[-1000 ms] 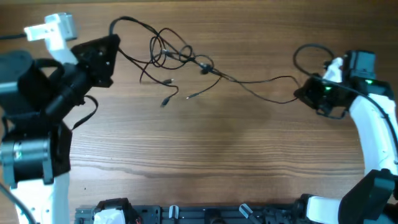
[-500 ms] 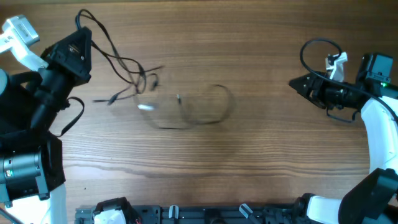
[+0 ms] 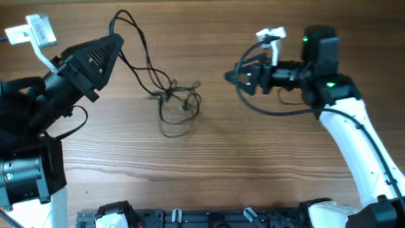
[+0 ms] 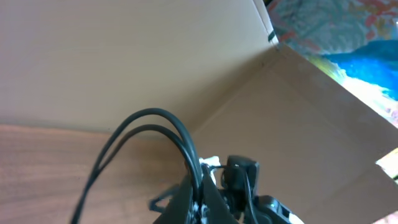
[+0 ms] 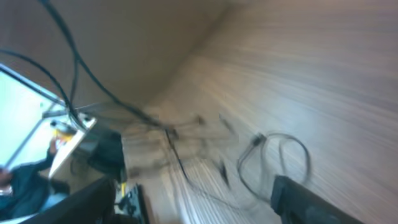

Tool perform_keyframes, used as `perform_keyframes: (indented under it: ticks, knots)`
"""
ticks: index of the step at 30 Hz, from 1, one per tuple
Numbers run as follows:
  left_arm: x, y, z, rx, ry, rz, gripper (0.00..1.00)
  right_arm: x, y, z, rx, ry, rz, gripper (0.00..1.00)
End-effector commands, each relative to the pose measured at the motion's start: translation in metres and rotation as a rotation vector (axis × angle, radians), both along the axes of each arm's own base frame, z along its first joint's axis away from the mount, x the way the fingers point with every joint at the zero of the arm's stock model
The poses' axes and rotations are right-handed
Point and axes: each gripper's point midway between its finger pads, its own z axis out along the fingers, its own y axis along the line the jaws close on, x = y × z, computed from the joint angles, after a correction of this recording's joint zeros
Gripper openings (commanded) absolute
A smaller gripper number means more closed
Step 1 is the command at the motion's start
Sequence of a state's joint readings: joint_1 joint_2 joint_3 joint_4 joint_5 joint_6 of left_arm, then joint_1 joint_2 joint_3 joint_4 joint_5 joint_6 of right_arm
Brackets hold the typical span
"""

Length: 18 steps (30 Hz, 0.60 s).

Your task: Untangle cables

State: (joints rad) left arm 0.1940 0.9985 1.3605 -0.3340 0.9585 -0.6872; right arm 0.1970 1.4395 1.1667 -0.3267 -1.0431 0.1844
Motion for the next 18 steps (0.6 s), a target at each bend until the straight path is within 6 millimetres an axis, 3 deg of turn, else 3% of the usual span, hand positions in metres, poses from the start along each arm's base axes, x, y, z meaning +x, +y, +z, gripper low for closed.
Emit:
perform_keyframes:
  ticks: [1, 9, 18]
  knots:
    - [-0.005, -0.004, -0.005, -0.014, 0.045, -0.039, 0.04, -0.01, 0.04, 0.01, 0.014, -0.028, 0.06, 0.85]
    - [-0.008, -0.007, -0.019, -0.023, 0.115, -0.065, 0.04, -0.04, 0.084, -0.016, 0.034, -0.18, 0.347, 0.83]
    - [-0.008, -0.007, -0.02, -0.024, 0.122, -0.069, 0.04, -0.059, 0.126, -0.048, 0.005, -0.218, 0.457, 0.8]
